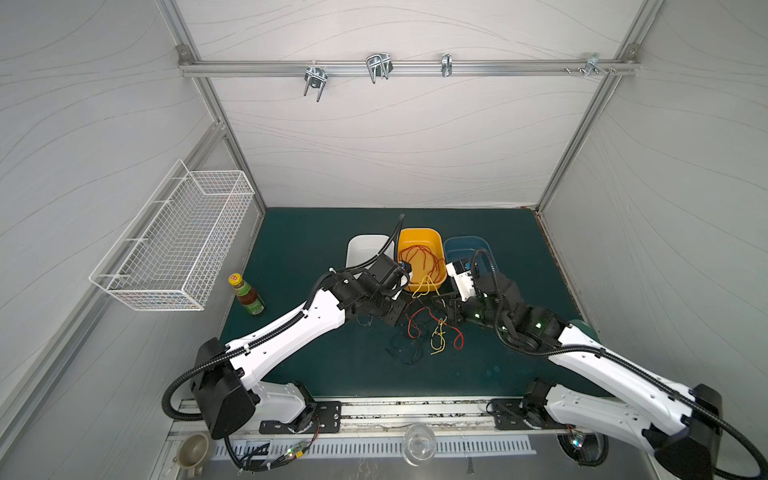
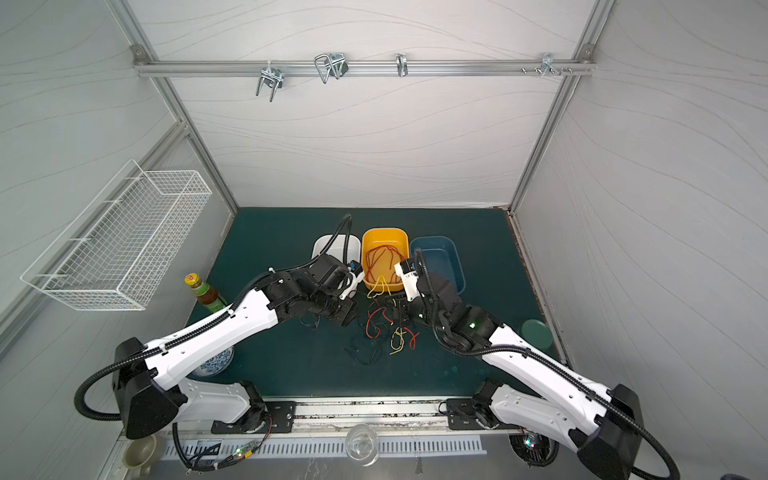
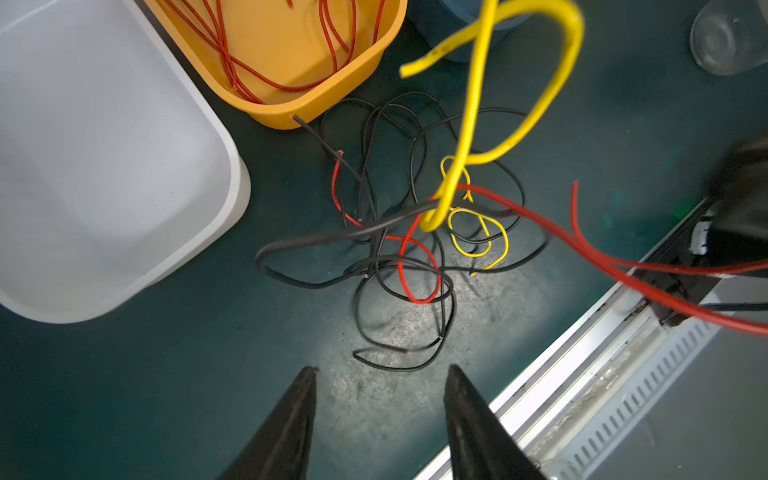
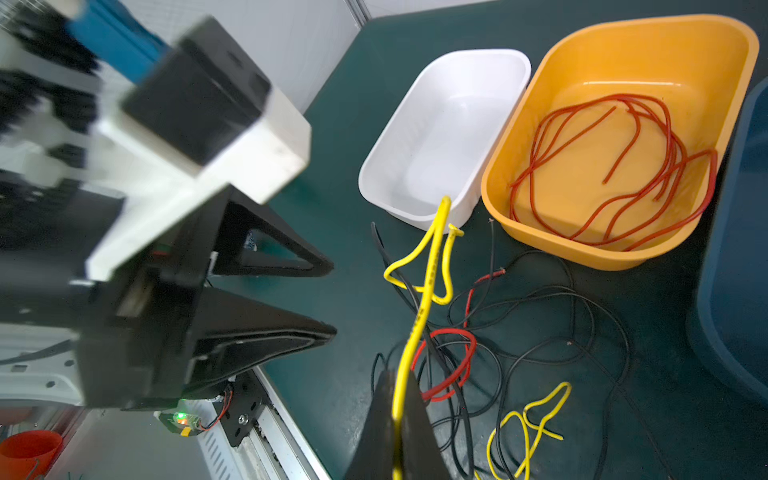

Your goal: Untangle the cables

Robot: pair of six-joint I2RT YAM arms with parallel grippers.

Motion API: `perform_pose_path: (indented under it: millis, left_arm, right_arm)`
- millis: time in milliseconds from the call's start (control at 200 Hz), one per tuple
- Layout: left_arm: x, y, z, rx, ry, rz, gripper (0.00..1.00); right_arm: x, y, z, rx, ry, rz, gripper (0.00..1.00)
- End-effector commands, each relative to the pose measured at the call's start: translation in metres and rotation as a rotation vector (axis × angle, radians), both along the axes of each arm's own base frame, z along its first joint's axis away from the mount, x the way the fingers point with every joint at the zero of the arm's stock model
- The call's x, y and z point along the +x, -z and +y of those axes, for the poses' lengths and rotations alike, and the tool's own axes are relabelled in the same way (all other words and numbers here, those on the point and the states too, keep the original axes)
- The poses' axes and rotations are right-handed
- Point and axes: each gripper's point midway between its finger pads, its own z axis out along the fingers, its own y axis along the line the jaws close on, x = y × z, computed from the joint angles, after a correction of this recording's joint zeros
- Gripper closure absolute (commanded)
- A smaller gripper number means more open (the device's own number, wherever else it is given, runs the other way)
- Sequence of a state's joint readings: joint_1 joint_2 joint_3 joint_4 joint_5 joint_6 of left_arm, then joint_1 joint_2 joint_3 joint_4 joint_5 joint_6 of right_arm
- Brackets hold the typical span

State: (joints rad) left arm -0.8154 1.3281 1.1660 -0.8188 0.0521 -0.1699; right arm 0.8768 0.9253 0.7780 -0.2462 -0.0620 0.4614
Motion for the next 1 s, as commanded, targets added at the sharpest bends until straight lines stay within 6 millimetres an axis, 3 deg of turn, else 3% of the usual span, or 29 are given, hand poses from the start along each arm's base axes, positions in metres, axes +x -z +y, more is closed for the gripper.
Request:
perform_pose_path:
  millis: [0,175,460,650,995]
  left_arm:
    - [0.003,-0.011,-0.001,-0.018,0.003,-0.054,0.44]
    - [0.003,-0.016,0.000,-0.039,0.005,-0.089,0.41]
    - [0.008,-0.024,0.006,-0.042,-0.009,-0.152,0.41]
    - [-0.005,-0.031,-0.006,-0.145,0.077,-0.158,0.40]
    - [-0.012,-0.046,-0.008,-0.284,0.110,-0.272,0.38]
  right_arm:
    - [-0.008,-0.021,0.000,0.085,-0.047,-0.065,1.00]
    - [-0.024,-0.026,-0.004,0.119,-0.120,-0.085,1.00]
    - [-0.044,-0.050,-0.019,0.255,-0.199,-0.127,1.00]
    - [-0.060,-0.068,-0.022,0.332,-0.275,-0.158,1.00]
    - [-0.081,-0.080,-0.019,0.388,-0.389,-0.160,1.00]
